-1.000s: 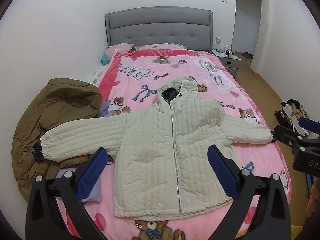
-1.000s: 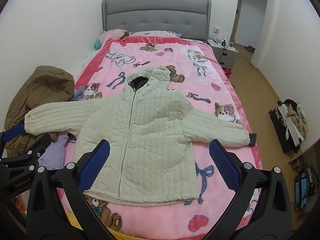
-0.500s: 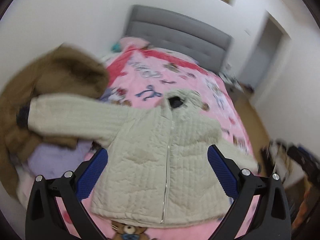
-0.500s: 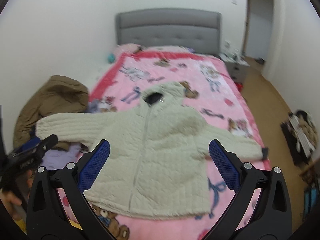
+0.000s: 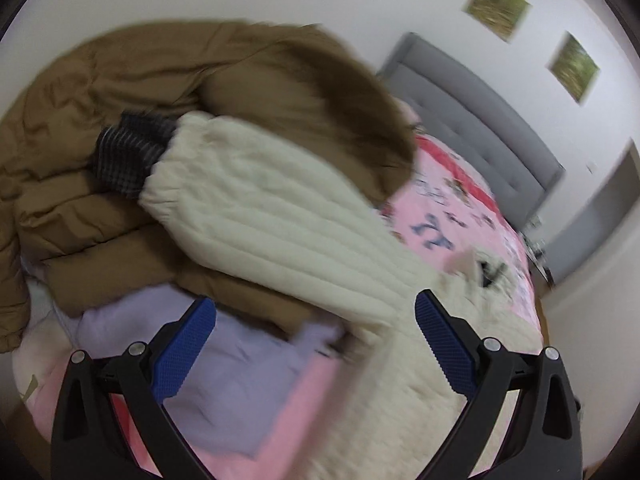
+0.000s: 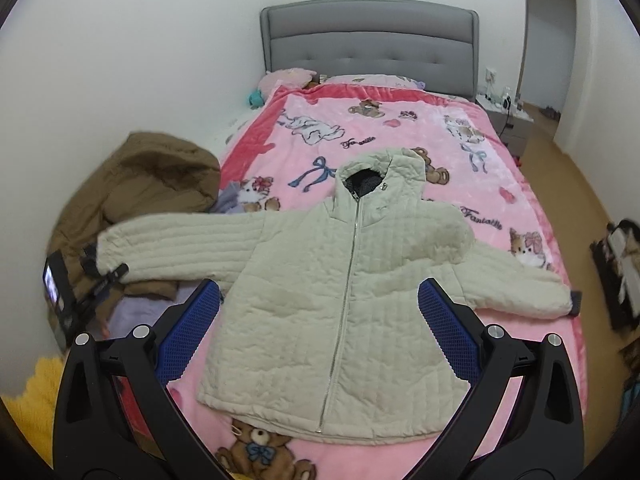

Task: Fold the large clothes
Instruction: 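Grasp the plaid cuff of the sleeve beside the brown coat with the left gripper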

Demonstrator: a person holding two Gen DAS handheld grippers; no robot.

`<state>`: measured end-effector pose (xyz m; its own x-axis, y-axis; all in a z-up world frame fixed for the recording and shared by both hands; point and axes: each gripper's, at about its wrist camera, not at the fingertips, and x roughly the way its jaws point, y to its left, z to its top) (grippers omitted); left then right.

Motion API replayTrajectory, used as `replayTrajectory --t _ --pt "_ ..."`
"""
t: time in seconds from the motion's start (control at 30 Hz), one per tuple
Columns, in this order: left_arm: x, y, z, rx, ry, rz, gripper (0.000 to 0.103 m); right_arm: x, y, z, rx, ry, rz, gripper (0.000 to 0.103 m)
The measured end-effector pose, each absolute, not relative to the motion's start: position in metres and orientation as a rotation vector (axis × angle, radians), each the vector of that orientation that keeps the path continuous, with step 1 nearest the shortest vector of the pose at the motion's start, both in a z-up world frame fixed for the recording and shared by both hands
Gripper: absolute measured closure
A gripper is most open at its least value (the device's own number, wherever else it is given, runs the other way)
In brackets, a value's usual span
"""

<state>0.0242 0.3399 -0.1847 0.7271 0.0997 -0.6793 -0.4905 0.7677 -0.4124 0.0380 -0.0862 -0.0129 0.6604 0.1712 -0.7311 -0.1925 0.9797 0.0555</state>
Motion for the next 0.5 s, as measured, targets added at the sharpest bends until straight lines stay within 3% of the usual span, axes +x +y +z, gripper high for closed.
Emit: replayTrajectory --t 0.37,0.5 --pt "0.041 0.441 -0.242 -0.898 0.557 0.437 0.007 0.047 -0.038 -0.051 -0.139 1.004 0.187 0.008" --pt "0.047 0.443 -0.243 -0.903 0.564 0.426 0.032 0.047 -0.033 -0.053 -0.167 1.006 0.173 0.008"
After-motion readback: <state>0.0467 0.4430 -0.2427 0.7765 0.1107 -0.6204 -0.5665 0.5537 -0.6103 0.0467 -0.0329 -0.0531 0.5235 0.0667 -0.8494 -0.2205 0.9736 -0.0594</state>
